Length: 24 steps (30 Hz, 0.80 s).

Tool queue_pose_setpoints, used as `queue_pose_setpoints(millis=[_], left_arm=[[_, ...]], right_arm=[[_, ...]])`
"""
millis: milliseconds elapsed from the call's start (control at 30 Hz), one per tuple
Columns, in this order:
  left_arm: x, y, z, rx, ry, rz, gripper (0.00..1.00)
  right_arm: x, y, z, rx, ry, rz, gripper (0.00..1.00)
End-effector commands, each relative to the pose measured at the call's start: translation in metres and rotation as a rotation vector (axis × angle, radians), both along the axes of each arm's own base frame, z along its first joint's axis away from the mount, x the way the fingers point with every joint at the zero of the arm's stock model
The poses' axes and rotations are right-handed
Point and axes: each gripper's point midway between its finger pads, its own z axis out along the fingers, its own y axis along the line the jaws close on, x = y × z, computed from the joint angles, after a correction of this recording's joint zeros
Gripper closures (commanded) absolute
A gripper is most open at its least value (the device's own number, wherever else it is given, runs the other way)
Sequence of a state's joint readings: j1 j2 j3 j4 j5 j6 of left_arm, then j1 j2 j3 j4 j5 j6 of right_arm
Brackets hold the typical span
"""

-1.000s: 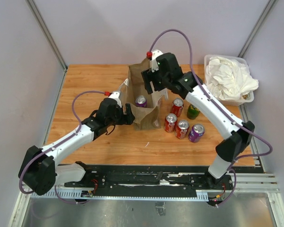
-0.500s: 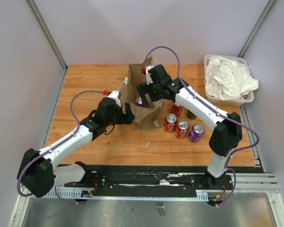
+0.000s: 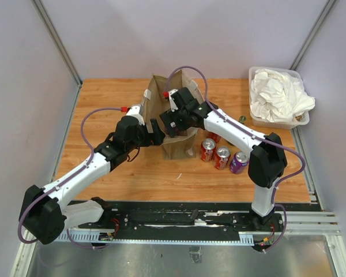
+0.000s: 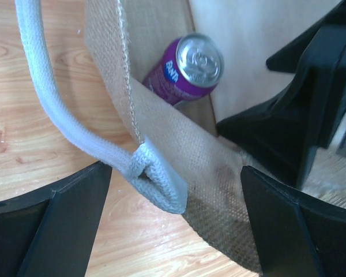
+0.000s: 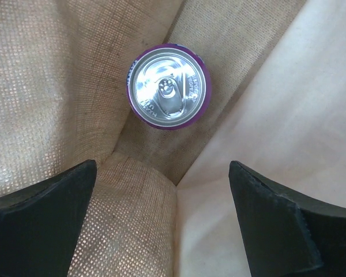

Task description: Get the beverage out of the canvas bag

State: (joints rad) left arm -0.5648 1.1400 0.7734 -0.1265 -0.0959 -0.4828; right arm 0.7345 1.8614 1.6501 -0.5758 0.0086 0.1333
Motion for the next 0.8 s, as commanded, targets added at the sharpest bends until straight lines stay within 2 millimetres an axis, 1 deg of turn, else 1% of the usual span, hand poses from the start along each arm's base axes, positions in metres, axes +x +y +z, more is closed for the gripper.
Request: queue_pose_setpoints(millis=[0,100,200,333,400,433,467,567,733,767], left_arm=[[0.012,0.005,0.04,-0.092,-0.114,0.096,0.0],[0.014,0.008,0.036,-0.087,-0.119,0.115,0.0],[0.014,0.004,0.02,-0.058,-0.075,0.096,0.0],[0.007,-0.003,-0.008,-0.037,0.0,0.049,0.01],[0.003,-0.004,-0.019,-0.026,0.027,0.033,0.05],[0.002,-0.004,-0.023,-0.019,0.038,0.027,0.07],[0.0,-0.003,-0.027,-0.009,0.045,0.023,0.11],[-0.005,0.0,-0.035,0.009,0.058,0.015,0.2],[-0.008,0.0,-0.045,0.027,0.078,-0.003,0.23],[-0.008,0.0,-0.048,0.031,0.085,-0.007,0.25]], right_arm=[[-0.018,0.003,-0.023,-0.06,0.055,0.043,0.01],[-0.017,0.005,-0.026,-0.067,0.051,0.054,0.01],[-0.011,0.007,-0.028,-0.08,0.04,0.05,0.02],[-0.002,0.012,-0.031,-0.081,0.031,0.046,0.02],[0.003,0.016,-0.032,-0.07,0.029,0.046,0.01],[0.005,0.018,-0.029,-0.057,0.025,0.045,0.01],[0.008,0.021,-0.039,-0.061,0.04,0.046,0.01],[0.016,0.029,-0.04,-0.029,0.04,0.054,0.02],[0.028,0.04,-0.047,0.001,0.055,0.059,0.01],[0.029,0.04,-0.05,0.0,0.06,0.058,0.01]])
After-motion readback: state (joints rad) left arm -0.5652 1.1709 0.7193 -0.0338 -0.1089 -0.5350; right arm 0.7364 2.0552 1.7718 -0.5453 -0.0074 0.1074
